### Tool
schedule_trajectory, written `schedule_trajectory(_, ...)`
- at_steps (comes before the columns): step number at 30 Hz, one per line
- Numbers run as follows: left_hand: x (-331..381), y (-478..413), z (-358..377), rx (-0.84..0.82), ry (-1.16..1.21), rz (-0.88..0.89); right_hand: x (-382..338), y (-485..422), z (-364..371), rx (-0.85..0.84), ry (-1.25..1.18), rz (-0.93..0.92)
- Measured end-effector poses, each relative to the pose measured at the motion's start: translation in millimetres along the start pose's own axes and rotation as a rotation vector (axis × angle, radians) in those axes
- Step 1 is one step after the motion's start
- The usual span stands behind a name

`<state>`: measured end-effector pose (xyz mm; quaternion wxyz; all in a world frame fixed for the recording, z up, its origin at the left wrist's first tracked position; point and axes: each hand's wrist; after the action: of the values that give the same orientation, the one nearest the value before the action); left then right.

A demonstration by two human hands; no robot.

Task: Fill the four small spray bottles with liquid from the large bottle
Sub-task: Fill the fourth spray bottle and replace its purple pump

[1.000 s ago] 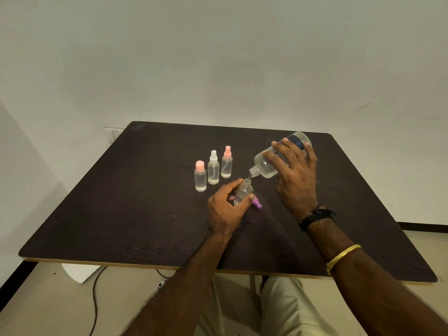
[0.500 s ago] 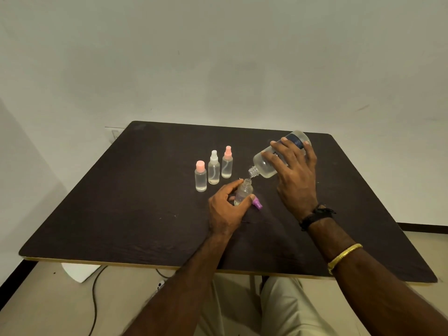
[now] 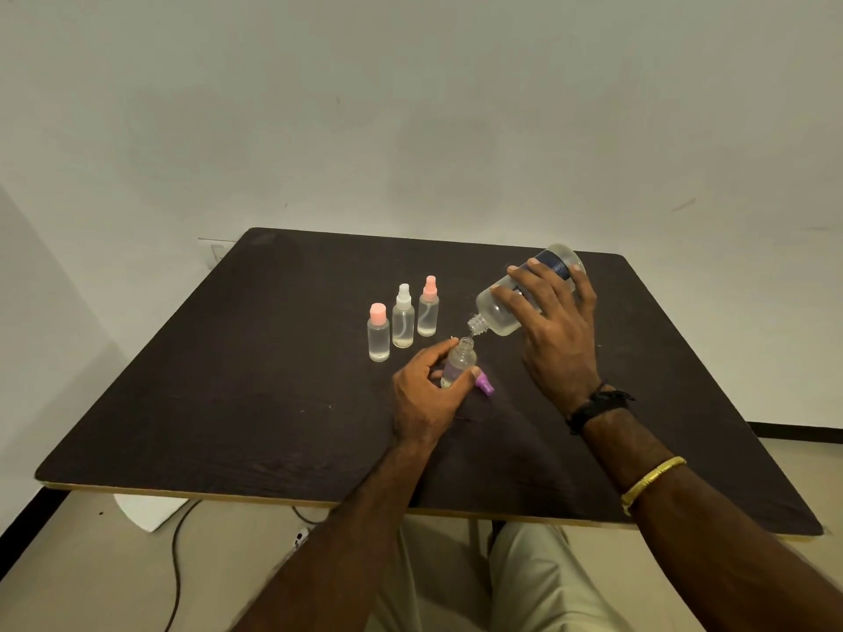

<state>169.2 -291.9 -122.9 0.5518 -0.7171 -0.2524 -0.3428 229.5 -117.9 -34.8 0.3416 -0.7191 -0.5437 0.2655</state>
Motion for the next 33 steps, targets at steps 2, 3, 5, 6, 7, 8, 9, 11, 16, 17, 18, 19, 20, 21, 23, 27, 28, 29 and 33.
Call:
schedule_trajectory(2, 0, 0, 0, -0.001, -0.003, -0.002, 0, 0, -1, 0.001, 0.003, -0.004)
schedule_trajectory(3, 0, 0, 0, -0.001, -0.001, -0.003, 0, -1, -1, 0.0, 0.005, -0.006)
schedule_trajectory(5, 0, -1, 0, 0.0, -0.001, -0.003, 0, -1, -2, -0.008, 0.013, -0.014)
schedule_trajectory(6, 0, -1, 0, 0.0, -0.002, -0.003, 0, -1, -2, -0.012, 0.016, -0.02)
schedule_trajectory(7, 1, -1, -1, 0.0, -0.004, -0.001, 0, -1, -3, -0.012, 0.02, -0.025)
schedule_trajectory(8, 1, -1, -1, 0.001, -0.006, 0.0, 1, -2, -3, -0.01, 0.021, -0.027)
schedule_trajectory(9, 0, -1, -1, 0.001, -0.009, 0.001, 1, -2, -3, -0.006, 0.022, -0.029)
schedule_trajectory(11, 0, 0, 0, 0.002, -0.009, 0.001, 2, -4, -4, 0.006, 0.023, -0.037)
schedule_trajectory(16, 0, 0, 0, 0.021, 0.005, -0.011, 3, -5, -1, 0.042, 0.021, -0.066)
schedule_trajectory(17, 0, 0, 0, 0.023, 0.008, -0.012, 3, -5, -1, 0.045, 0.02, -0.068)
schedule_trajectory(18, 0, 0, 0, 0.023, 0.009, -0.013, 3, -5, -1, 0.048, 0.018, -0.072)
schedule_trajectory(19, 0, 0, 0, 0.022, 0.011, -0.014, 3, -6, -1, 0.051, 0.016, -0.077)
schedule_trajectory(20, 0, 0, 0, 0.024, 0.012, -0.016, 3, -6, -1, 0.054, 0.013, -0.081)
schedule_trajectory(21, 0, -1, 0, 0.026, 0.011, -0.018, 3, -6, -1, 0.058, 0.009, -0.085)
schedule_trajectory(23, 1, -1, 1, 0.027, 0.013, -0.019, 3, -7, -1, 0.065, 0.007, -0.093)
schedule_trajectory(27, 2, -1, 0, 0.021, 0.011, -0.013, 4, -8, 0, 0.066, 0.014, -0.109)
schedule_trajectory(28, 2, -1, 0, 0.02, 0.014, -0.015, 4, -9, 0, 0.062, 0.015, -0.114)
schedule_trajectory(29, 2, -1, 0, 0.019, 0.017, -0.019, 5, -9, 0, 0.062, 0.016, -0.119)
schedule_trajectory(33, 2, -1, 1, 0.022, 0.003, -0.02, 4, -11, -1, 0.083, 0.015, -0.124)
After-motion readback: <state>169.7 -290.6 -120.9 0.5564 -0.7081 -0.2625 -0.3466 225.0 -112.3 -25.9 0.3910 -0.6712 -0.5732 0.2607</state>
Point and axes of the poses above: each hand's wrist, its own y-axis away from the middle knuckle, its own z-axis out of the palm, x = y × z, and after that the axes turned 15 degrees about z, right-handed
